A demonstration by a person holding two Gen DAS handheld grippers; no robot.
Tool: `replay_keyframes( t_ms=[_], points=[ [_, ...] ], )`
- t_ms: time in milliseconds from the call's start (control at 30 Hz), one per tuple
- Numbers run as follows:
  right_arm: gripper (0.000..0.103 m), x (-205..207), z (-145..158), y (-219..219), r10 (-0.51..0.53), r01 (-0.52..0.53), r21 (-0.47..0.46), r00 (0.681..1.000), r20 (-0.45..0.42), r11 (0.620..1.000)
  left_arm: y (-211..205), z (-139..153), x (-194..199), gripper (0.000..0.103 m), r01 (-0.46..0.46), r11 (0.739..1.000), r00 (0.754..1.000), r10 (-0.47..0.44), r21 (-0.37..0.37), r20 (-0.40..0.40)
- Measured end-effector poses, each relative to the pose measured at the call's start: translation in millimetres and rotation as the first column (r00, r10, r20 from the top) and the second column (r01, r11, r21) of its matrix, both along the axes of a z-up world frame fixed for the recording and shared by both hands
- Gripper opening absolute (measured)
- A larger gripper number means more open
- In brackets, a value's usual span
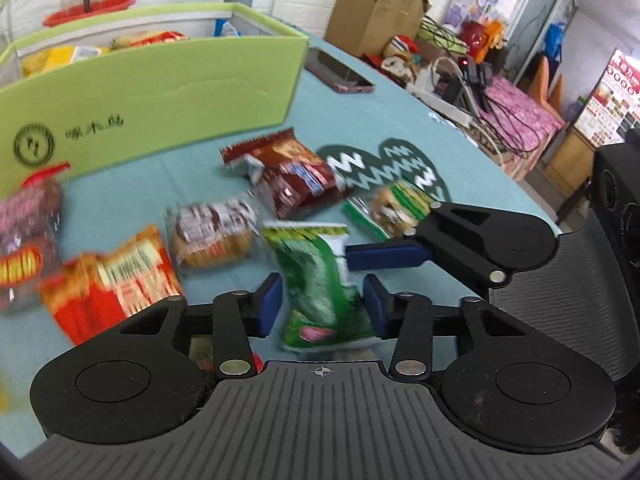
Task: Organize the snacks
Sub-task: 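Return the left gripper to the pile and grasp the green packet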
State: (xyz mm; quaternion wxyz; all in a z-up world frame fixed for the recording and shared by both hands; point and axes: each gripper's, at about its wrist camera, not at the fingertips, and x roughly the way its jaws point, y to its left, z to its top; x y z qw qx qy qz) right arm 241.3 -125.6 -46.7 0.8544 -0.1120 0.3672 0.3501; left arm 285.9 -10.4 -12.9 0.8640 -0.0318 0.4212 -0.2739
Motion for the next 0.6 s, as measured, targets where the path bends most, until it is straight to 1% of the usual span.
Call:
replay_keyframes(
  t_ms=[67,167,200,233,267,300,333,400,467,533,567,600],
  points=[
    [0.093,-14.1,1.0,-1.5,0.018,-0.018,0.022,1.0,-0.005,1.0,1.4,-1.6,-15.5,0.021,-0.01,1.0,1.0,0.01,-0.014,-0.001],
    [0.093,-35.1,2.1,-2.5,0.032,-0.033,0.024,0.999,0.012,0.999,2.6,-2.2,-38.1,0.021,-0.032,0.999,0.999,0.032,-0.03,-0.002],
    [0.093,-40.2,3.5,-4.3,0.023,-0.023,0.028,1.0,0.018,0.999,2.8,-1.8,-43.5,0.027,-0.044,0.998,0.999,0.044,-0.034,-0.006],
    [0.093,-45.7,5.2,-6.5,0.005,-0.006,0.038,1.0,0.024,0.999,3.3,0.2,-47.3,0.037,-0.059,0.998,0.998,0.059,-0.035,-0.004],
    [0.094,-49.1,7.2,-10.0,-0.016,0.015,0.054,0.999,0.029,0.998,3.9,3.6,-48.9,0.042,-0.074,0.997,0.997,0.074,-0.032,0.012],
    [0.094,-49.5,8.7,-12.7,-0.039,0.037,0.068,0.999,0.031,0.997,4.6,7.5,-49.3,0.054,-0.089,0.996,0.995,0.09,-0.026,0.037],
    [0.094,-47.8,9.0,-13.7,-0.064,0.062,0.075,0.997,0.03,0.995,5.3,10.7,-49.1,0.06,-0.11,0.994,0.992,0.111,-0.013,0.066],
    [0.093,-44.5,9.6,-13.4,-0.097,0.094,0.073,0.995,0.033,0.993,5.0,14.2,-45.4,0.059,-0.137,0.99,0.987,0.136,0.01,0.085],
    [0.09,-42.8,8.8,-9.6,-0.101,0.098,0.054,0.994,0.049,0.994,4.4,12.9,-41.3,0.056,-0.131,0.991,0.989,0.13,0.006,0.072],
    [0.084,-43.2,5.3,-6.2,-0.099,0.097,0.034,0.994,0.047,0.995,5.8,7.7,-37.3,0.046,-0.122,0.992,0.992,0.122,-0.004,0.041],
    [0.07,-42.6,2.2,-5.1,-0.096,0.095,0.027,0.995,0.036,0.995,6.2,4.8,-36.7,0.043,-0.116,0.993,0.993,0.117,-0.011,0.025],
    [0.062,-44.5,0.7,-4.8,-0.093,0.092,0.026,0.994,0.052,0.995,7.6,0.9,-36.4,0.035,-0.112,0.993,0.994,0.112,-0.022,0.004]
  ],
)
